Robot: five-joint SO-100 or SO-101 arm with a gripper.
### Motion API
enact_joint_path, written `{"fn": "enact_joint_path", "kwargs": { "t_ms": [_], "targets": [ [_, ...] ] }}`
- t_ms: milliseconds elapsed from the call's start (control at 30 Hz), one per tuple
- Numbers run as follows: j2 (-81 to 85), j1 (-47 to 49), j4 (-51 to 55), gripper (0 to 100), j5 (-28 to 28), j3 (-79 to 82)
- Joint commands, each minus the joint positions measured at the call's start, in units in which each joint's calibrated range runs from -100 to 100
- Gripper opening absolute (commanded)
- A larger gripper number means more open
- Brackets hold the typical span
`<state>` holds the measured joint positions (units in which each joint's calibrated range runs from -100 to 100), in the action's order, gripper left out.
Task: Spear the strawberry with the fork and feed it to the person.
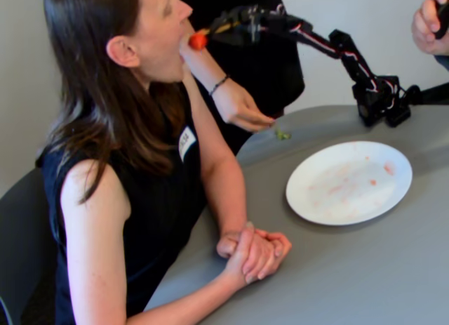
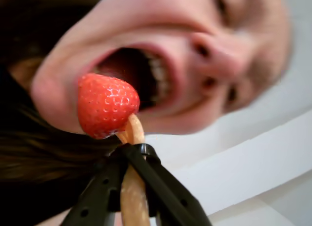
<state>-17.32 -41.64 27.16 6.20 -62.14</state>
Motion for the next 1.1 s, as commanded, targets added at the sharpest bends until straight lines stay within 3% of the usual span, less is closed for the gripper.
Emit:
{"fn": "enact_joint_path", "kwargs": {
  "t_ms": [0, 467, 567, 633, 833, 1067],
  "targets": [
    [-0.34, -0.16, -1.31, 1, 0.04, -2.33],
    [-8.14, -0.31, -19.32, 1, 0.35, -2.33],
    [-7.46, -0.38, -17.15, 1, 0.35, -2.33],
    [-2.8, 0.07, -8.1, 1, 0.35, -3.33],
    [0.76, -0.16, -4.96, 1, 0.46, -3.87],
    [4.49, -2.84, -4.53, 1, 5.49, -3.69]
  ]
}}
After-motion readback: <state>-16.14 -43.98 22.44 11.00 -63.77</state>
